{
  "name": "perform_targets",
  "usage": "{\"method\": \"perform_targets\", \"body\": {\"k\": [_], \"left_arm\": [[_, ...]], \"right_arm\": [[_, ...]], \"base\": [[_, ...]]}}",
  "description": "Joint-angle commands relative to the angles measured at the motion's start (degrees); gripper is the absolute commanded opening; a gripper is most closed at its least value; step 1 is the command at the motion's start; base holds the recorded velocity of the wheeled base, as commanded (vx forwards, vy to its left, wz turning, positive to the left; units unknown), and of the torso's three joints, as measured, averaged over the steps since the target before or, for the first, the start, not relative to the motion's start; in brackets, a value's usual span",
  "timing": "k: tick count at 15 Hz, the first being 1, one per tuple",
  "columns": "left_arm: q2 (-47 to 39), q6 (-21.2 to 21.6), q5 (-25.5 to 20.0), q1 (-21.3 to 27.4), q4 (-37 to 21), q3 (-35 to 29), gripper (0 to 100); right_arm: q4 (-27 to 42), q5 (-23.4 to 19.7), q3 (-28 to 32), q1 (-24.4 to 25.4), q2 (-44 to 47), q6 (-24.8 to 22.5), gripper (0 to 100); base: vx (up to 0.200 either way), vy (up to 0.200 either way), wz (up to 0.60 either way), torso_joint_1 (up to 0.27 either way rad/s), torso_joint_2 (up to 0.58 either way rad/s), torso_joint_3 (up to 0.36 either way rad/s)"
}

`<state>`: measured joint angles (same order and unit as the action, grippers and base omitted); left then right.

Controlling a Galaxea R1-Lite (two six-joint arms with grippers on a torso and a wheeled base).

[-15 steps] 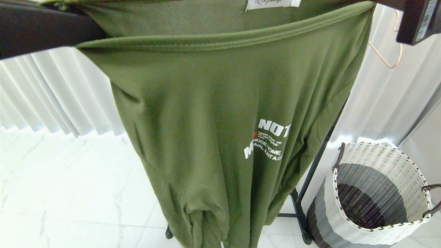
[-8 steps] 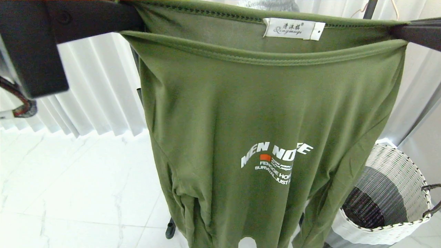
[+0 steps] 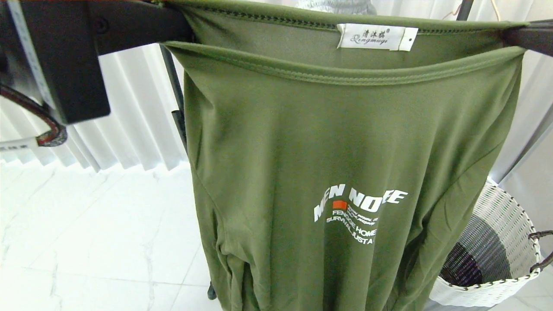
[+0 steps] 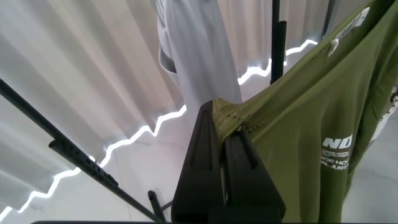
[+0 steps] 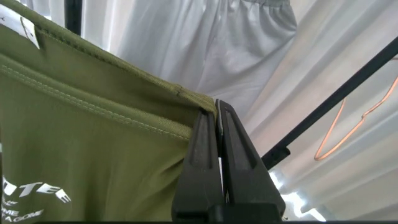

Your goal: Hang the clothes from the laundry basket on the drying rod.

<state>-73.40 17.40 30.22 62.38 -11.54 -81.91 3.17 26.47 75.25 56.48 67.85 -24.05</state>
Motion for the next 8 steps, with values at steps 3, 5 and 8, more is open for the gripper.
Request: {"method": "perform_targets", "body": {"k": [3, 5, 8], "left_arm": [[-0.3, 0.2, 0.0, 0.0, 0.4, 0.1, 0], [-0.2, 0.4, 0.0, 0.0, 0.4, 0.0, 0], [-0.2, 0.4, 0.0, -0.2, 0.4, -0.1, 0]], "right_arm": [[0.1, 0.0, 0.1, 0.0, -0.3, 0.0, 0], [0.3, 0.1, 0.1, 0.0, -0.3, 0.0, 0], [0.2, 0.0, -0.4, 0.0, -0.6, 0.0, 100]], "base": [[0.0, 0.0, 0.0, 0.0, 0.0, 0.0], [0.0, 0.0, 0.0, 0.0, 0.0, 0.0], [0.0, 0.0, 0.0, 0.0, 0.0, 0.0]]}}
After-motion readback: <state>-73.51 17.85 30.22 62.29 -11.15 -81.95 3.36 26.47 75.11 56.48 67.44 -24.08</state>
